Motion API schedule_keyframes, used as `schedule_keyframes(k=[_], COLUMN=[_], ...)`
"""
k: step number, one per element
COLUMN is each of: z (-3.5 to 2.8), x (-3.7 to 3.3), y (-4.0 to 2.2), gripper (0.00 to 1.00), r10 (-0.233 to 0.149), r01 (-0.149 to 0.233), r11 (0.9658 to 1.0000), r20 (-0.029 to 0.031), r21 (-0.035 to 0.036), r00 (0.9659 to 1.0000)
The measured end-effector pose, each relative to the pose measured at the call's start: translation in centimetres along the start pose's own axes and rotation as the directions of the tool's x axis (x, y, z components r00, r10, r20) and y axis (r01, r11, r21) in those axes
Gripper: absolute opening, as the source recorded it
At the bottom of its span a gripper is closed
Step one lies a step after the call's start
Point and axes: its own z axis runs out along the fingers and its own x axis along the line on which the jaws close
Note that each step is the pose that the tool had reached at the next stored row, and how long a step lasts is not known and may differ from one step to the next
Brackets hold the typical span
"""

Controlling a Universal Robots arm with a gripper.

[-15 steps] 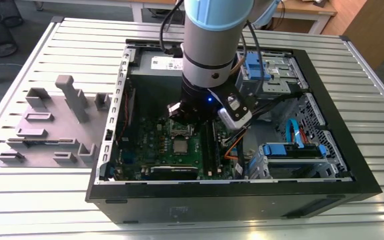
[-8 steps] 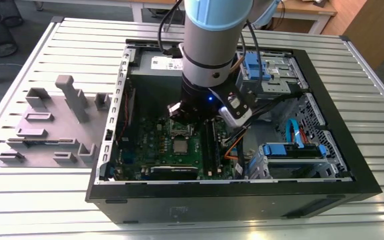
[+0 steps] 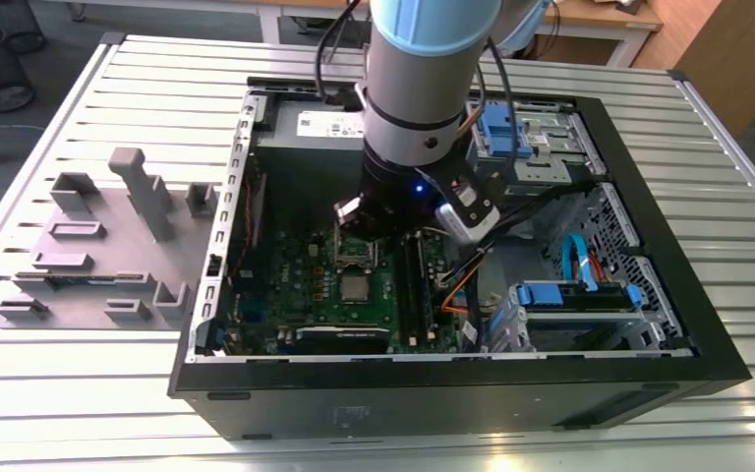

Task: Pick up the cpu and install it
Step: 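Close the cpu cover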

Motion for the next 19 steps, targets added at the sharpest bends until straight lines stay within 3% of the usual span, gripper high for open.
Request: schedule_keyframes(k=[9,19], z=[0.25,0.69], x=[-0.88,-1.21], y=[0.71,1.29], gripper=[0.11,0.11], r10=[-0.012,-0.052], r01=[0.012,0.052], r11=[0.9999,0.9987], r20=[-0.0006,-0.0022], r21=[-0.0003,-0.0008], r00=[0.9999,0.9987])
